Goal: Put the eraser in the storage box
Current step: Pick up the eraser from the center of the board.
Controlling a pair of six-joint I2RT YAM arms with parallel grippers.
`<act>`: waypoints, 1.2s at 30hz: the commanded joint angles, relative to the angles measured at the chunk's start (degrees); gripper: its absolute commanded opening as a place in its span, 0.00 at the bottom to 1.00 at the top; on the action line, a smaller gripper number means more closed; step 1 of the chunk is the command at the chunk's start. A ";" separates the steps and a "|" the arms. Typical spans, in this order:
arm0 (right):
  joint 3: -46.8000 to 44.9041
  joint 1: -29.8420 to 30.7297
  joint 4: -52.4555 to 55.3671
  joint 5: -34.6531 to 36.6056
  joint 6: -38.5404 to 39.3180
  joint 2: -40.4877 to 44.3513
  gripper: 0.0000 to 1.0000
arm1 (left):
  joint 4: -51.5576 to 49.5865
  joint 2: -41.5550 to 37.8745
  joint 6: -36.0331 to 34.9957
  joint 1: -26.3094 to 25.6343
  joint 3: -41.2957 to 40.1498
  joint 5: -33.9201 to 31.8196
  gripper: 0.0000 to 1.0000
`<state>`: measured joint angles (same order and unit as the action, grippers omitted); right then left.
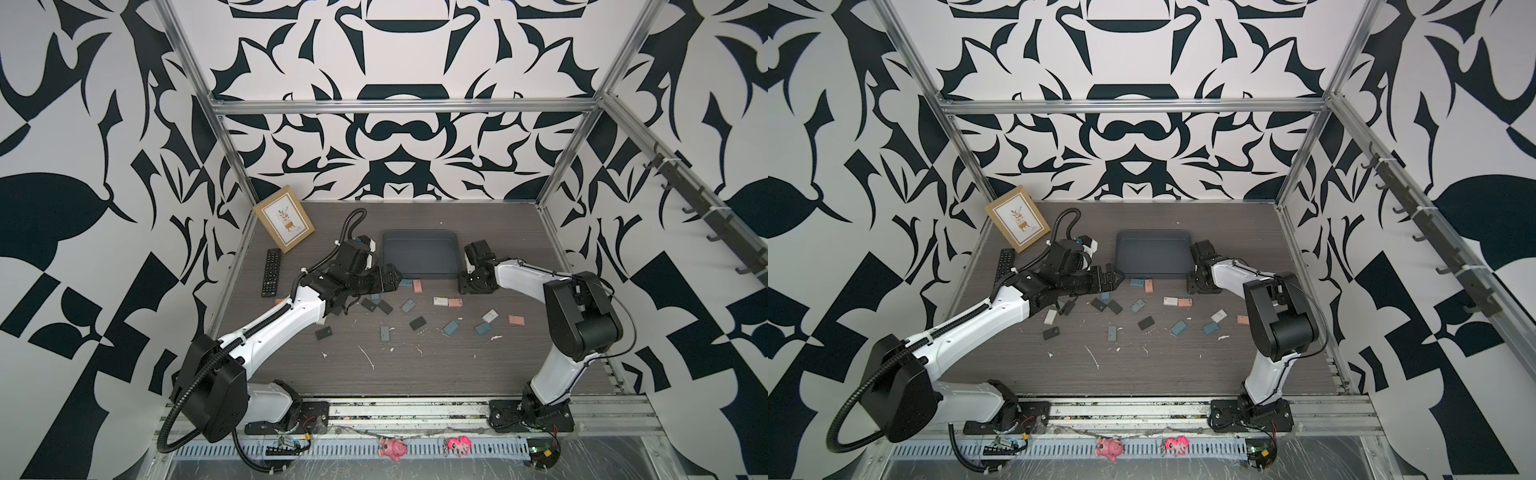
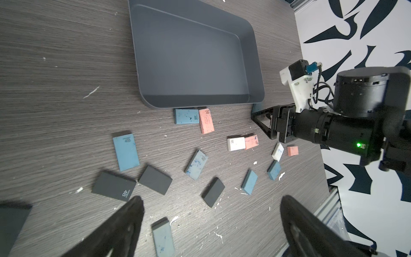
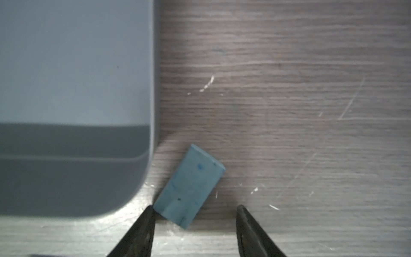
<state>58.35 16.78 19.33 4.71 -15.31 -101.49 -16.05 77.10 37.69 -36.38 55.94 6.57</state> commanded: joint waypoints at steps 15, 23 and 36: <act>1.57 1.24 -0.41 -3.13 -13.12 3.52 0.61 | -0.69 -0.24 -1.92 -0.12 1.99 -1.29 0.99; 2.61 1.33 -0.44 -2.86 -15.09 1.82 0.65 | -1.38 -0.86 -2.95 -0.12 1.55 -2.18 0.99; 3.15 1.48 0.98 4.12 -15.10 0.22 0.62 | -1.58 -2.31 -3.72 -0.14 1.19 -2.44 0.99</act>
<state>59.99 18.06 19.75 6.13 -30.04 -101.36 -16.14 76.09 34.46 -36.38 56.25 4.69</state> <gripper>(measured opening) 0.623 0.992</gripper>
